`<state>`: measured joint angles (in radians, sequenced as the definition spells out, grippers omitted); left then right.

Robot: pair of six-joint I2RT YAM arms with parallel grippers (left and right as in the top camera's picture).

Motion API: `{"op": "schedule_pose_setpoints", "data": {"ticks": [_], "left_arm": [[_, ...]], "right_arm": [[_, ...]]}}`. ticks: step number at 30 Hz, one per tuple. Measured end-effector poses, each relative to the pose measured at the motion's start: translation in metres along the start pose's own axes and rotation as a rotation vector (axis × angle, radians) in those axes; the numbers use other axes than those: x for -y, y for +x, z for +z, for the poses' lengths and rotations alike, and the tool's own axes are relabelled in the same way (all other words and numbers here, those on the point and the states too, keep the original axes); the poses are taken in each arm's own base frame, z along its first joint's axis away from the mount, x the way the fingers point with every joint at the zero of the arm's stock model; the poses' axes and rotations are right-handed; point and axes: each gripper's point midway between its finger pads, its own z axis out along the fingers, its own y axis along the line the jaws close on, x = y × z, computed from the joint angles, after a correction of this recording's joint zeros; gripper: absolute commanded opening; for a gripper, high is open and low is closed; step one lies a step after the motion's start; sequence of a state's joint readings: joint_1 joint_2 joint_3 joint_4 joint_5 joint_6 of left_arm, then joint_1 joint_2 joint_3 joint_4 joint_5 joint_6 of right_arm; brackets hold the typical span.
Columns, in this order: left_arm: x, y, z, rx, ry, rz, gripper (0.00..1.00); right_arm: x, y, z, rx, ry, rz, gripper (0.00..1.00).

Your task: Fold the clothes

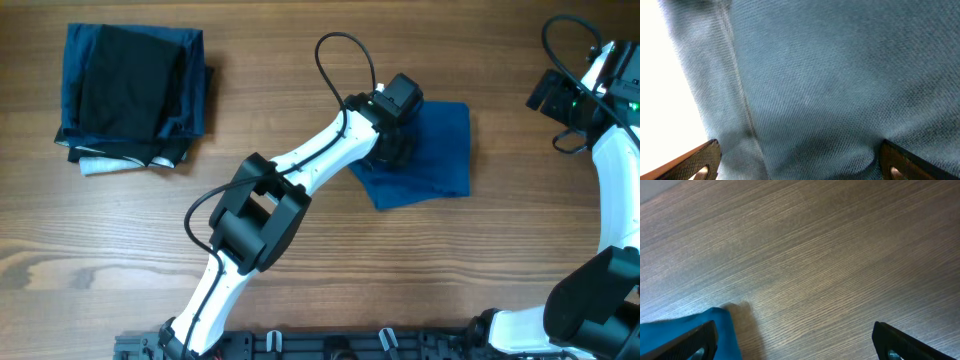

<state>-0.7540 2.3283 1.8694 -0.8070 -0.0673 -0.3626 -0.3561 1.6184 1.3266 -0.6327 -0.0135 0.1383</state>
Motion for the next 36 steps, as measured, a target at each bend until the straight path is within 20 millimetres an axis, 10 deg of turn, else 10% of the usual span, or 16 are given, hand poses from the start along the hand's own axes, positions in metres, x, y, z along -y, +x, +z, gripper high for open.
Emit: {"op": "schedule_pose_setpoints", "data": {"ticks": [36], "left_arm": [[-0.019,-0.006,0.003,0.051,-0.059,-0.077,1.0]], "right_arm": [[0.0,0.0,0.0,0.0,0.0,0.0,0.99]]}}
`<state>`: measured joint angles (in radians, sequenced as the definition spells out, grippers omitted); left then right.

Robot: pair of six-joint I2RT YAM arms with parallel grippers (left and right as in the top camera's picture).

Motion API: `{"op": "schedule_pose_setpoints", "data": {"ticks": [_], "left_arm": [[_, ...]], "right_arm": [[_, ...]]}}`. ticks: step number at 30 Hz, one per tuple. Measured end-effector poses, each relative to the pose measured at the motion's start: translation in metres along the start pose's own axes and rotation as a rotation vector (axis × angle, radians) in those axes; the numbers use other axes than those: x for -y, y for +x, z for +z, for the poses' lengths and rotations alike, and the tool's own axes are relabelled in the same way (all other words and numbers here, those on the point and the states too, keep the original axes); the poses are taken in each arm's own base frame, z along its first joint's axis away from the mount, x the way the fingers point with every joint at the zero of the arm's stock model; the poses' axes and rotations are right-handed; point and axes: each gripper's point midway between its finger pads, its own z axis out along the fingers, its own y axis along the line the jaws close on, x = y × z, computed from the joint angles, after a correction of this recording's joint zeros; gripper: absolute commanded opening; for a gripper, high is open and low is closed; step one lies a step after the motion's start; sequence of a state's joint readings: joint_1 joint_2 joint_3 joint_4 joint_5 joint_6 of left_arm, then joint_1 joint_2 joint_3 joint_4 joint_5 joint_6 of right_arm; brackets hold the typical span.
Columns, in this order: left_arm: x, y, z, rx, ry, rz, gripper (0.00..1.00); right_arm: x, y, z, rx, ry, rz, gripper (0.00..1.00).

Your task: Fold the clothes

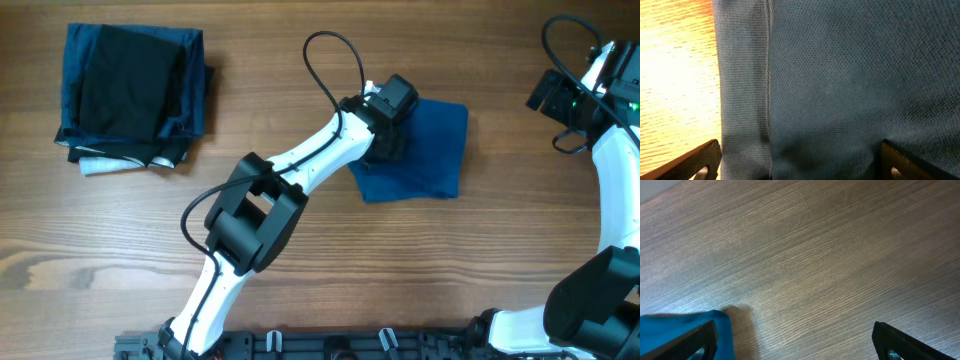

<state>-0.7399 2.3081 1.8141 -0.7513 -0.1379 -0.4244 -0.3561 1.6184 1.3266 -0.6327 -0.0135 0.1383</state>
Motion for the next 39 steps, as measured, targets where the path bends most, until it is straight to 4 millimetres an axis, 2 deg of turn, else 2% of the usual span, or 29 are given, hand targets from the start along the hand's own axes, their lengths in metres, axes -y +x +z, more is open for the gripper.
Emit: {"op": "schedule_pose_setpoints", "data": {"ticks": [13,18,19,23,24,26,27,29,39], "left_arm": [[-0.011,0.005,0.006,-0.068,0.113,-0.06,0.99],[-0.01,0.006,0.005,-0.076,0.129,-0.058,0.82],[-0.009,0.007,0.005,-0.08,0.135,-0.054,0.75],[-0.003,0.01,0.005,-0.093,0.158,-0.057,0.63],[-0.003,0.01,0.004,-0.095,0.163,-0.059,0.57],[-0.002,0.011,0.004,-0.099,0.168,-0.062,0.44],[0.0,0.011,0.004,-0.103,0.175,-0.066,0.34],[0.002,0.012,0.003,-0.104,0.183,-0.06,0.05],[0.001,0.009,-0.001,-0.094,0.182,-0.057,0.04]], "right_arm": [[0.0,0.0,0.0,0.0,0.0,0.0,1.0],[0.0,0.0,0.0,0.0,0.0,0.0,1.0],[0.0,0.0,0.0,0.0,0.0,0.0,0.99],[0.0,0.0,0.0,0.0,0.0,0.0,0.99],[0.0,0.0,0.0,0.0,0.0,0.0,0.99],[0.0,0.0,0.0,0.0,0.0,0.0,1.0],[0.0,0.0,0.0,0.0,0.0,0.0,1.0],[0.0,0.0,0.0,0.0,0.0,0.0,1.0],[0.0,0.0,0.0,0.0,0.0,0.0,1.0]]}}
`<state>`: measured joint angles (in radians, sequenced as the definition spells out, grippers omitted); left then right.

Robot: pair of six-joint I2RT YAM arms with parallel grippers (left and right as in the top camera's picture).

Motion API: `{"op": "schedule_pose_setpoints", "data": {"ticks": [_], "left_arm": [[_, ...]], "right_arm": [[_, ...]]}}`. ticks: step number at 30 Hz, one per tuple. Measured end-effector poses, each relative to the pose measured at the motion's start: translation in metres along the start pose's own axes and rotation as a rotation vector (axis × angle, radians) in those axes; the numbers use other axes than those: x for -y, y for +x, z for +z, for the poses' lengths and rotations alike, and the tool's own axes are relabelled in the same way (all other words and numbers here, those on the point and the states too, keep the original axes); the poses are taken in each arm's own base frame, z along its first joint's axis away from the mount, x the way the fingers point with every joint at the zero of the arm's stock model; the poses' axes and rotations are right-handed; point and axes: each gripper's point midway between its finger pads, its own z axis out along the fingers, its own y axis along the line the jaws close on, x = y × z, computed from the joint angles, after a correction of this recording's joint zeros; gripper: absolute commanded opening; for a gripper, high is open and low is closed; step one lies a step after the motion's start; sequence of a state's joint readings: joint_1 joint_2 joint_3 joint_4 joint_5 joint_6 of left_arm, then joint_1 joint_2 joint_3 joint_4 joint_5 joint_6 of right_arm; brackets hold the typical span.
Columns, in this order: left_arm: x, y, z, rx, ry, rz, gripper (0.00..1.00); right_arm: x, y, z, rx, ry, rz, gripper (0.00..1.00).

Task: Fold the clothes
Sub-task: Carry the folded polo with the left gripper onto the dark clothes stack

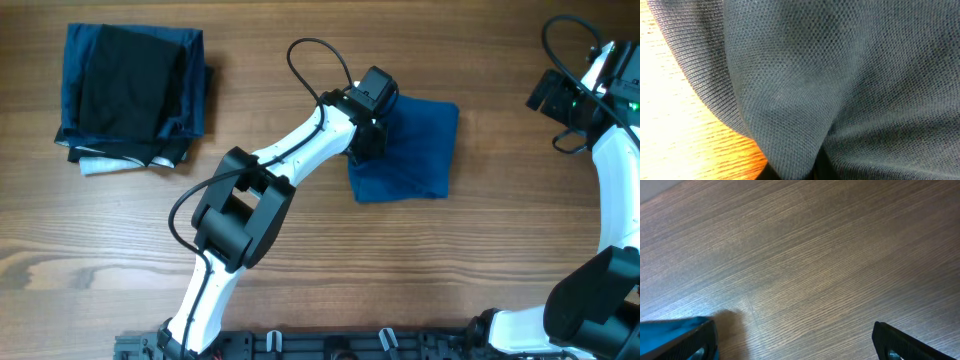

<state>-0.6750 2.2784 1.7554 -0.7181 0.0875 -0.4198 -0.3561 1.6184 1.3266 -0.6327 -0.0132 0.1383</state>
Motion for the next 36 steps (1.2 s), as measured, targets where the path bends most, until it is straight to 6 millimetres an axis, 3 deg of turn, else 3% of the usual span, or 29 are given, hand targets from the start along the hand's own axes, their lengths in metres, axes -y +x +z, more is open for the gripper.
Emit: {"op": "schedule_pose_setpoints", "data": {"ticks": [5,9,14,18,22,30,33,36], "left_arm": [[-0.008,-0.003,-0.008,0.023,-0.063,0.013,0.04],[-0.013,-0.014,-0.027,0.075,-0.105,0.06,0.04],[-0.008,-0.039,-0.084,0.203,-0.095,0.096,0.04],[-0.017,-0.058,-0.13,0.296,-0.078,0.069,0.04],[-0.041,-0.083,-0.164,0.396,-0.082,0.012,0.04],[-0.106,-0.136,-0.223,0.614,-0.105,-0.107,0.04],[-0.137,-0.152,-0.259,0.716,-0.115,-0.169,0.04],[-0.186,-0.163,-0.31,0.844,-0.133,-0.291,0.04]], "right_arm": [[0.0,0.0,0.0,0.0,0.0,0.0,1.0],[0.0,0.0,0.0,0.0,0.0,0.0,1.0],[0.0,0.0,0.0,0.0,0.0,0.0,1.0],[0.0,0.0,0.0,0.0,0.0,0.0,0.99],[0.0,0.0,0.0,0.0,0.0,0.0,1.0],[0.0,0.0,0.0,0.0,0.0,0.0,1.0],[0.0,0.0,0.0,0.0,0.0,0.0,0.99],[0.0,0.0,0.0,0.0,0.0,0.0,1.0]]}}
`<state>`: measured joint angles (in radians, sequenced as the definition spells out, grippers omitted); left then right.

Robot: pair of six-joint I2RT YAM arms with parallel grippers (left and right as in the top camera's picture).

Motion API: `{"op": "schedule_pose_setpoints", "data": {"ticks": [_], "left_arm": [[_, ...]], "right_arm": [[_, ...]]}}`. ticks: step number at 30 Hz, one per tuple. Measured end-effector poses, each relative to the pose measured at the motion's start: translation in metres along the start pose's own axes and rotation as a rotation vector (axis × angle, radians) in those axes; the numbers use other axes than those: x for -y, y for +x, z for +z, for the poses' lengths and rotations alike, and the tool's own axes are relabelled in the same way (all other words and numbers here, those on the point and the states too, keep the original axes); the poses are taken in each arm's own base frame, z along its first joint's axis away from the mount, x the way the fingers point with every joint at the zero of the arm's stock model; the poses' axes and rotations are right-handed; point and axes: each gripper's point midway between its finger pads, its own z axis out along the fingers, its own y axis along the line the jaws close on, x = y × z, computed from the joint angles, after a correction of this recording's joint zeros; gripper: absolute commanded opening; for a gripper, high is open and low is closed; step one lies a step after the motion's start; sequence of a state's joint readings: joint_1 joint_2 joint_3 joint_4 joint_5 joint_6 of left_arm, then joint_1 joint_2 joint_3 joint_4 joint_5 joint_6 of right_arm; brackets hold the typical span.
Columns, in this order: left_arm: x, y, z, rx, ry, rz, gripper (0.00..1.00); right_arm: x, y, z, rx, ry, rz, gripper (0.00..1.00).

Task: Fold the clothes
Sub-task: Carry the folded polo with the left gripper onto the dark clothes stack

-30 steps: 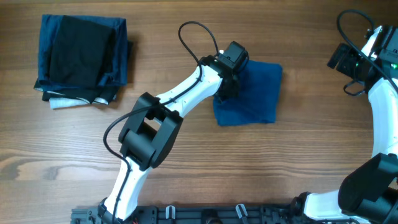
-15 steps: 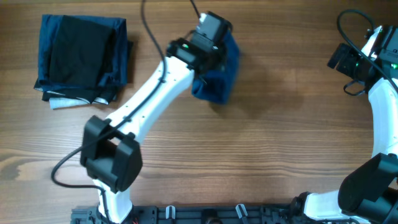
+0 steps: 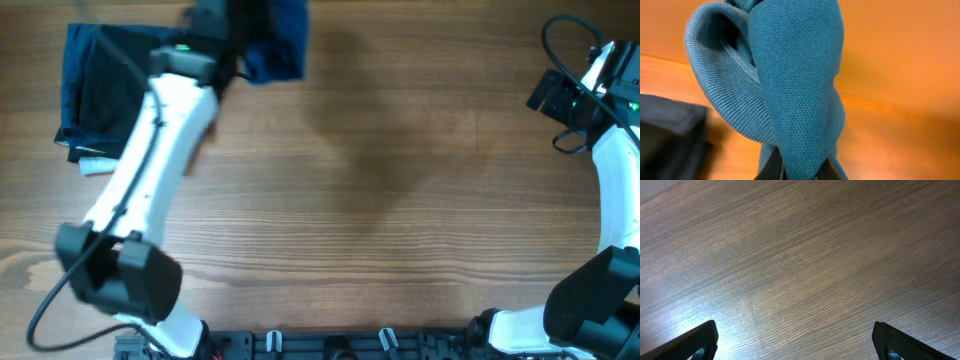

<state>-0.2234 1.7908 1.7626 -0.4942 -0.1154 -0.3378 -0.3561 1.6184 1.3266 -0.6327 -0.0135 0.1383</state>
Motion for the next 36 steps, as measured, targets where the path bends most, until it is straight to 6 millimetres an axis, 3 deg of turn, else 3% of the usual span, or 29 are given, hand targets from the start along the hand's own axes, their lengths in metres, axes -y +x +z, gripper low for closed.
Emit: {"op": "schedule_pose_setpoints", "data": {"ticks": [2,10,15,18,23,29,32,36], "left_arm": [[-0.04,-0.037,-0.01,0.094,-0.048,-0.105,0.04],[-0.131,-0.103,-0.025,0.301,-0.083,-0.468,0.04],[-0.137,-0.131,-0.031,0.418,-0.017,-0.585,0.04],[-0.136,-0.145,-0.025,0.483,0.031,-0.609,0.07],[-0.152,-0.134,0.006,0.468,0.01,-0.633,0.05],[-0.201,-0.085,0.046,0.33,-0.132,-0.674,0.04],[-0.221,-0.07,0.049,0.284,-0.19,-0.691,0.04],[-0.233,-0.057,0.048,0.239,-0.235,-0.704,0.04]], "right_arm": [[0.0,0.0,0.0,0.0,0.0,0.0,1.0],[0.0,0.0,0.0,0.0,0.0,0.0,1.0],[0.0,0.0,0.0,0.0,0.0,0.0,0.99],[0.0,0.0,0.0,0.0,0.0,0.0,1.0],[0.0,0.0,0.0,0.0,0.0,0.0,1.0],[0.0,0.0,0.0,0.0,0.0,0.0,0.99],[0.0,0.0,0.0,0.0,0.0,0.0,0.99],[0.0,0.0,0.0,0.0,0.0,0.0,1.0]]}}
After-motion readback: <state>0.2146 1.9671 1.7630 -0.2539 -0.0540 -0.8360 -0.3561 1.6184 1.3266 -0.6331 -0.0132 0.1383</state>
